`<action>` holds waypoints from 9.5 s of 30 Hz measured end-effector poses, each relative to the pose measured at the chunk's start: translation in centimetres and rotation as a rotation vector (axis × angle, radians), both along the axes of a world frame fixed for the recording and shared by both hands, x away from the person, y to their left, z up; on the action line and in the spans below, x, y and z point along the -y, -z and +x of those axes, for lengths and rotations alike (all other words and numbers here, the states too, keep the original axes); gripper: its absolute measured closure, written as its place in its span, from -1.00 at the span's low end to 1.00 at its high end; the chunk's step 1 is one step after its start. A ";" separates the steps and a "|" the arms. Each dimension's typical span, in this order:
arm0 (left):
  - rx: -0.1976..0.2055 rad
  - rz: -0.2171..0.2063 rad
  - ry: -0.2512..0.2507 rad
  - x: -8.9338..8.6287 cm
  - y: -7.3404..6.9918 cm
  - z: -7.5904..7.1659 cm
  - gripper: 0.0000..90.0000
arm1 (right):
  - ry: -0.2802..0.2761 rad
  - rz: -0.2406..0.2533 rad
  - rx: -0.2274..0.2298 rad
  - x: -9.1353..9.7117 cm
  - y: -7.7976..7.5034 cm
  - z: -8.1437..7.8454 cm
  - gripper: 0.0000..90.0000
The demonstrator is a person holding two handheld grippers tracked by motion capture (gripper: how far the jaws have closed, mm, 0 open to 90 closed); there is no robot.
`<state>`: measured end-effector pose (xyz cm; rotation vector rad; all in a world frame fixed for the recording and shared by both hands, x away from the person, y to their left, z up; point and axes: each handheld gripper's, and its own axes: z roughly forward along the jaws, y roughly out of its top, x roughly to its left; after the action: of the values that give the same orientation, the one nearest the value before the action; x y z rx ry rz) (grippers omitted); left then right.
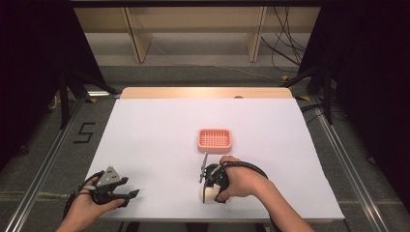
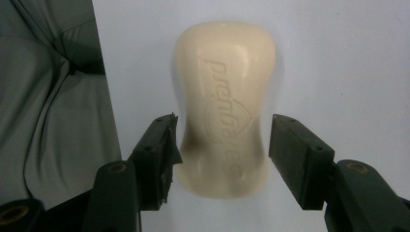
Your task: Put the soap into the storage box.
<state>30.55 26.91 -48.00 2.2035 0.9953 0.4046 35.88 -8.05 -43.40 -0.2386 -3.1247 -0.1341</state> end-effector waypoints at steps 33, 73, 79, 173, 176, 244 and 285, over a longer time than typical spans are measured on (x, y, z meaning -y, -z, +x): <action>-0.010 0.042 0.040 -0.2 -0.2 0.0 -0.18 | -0.020 -0.038 -0.054 -1.6 2.3 0.7 0.11; 0.008 0.019 0.017 -0.1 0.0 0.1 -0.18 | 0.039 0.178 -0.055 1.6 0.9 0.2 0.12; 0.006 0.025 0.018 -0.1 0.0 0.1 -0.18 | 0.054 0.205 -0.047 2.1 0.8 0.2 0.12; 0.014 -0.006 -0.025 -0.4 0.0 0.2 -0.18 | 0.167 0.372 0.130 5.1 -1.6 2.8 0.12; 0.015 0.000 -0.026 -0.4 0.0 0.2 -0.18 | 0.160 0.375 0.144 5.2 -1.7 3.0 0.12; 0.016 -0.013 -0.025 -0.6 -0.1 0.2 -0.18 | 0.170 0.357 0.230 4.9 -2.8 6.3 0.12; 0.034 0.011 -0.028 -0.7 -0.1 0.4 -0.18 | 0.169 0.348 0.270 4.2 -3.1 8.4 0.12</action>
<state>30.90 27.60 -47.85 2.1868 1.0092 0.4602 44.28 -12.21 -40.34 -0.5162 -3.2571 -0.7630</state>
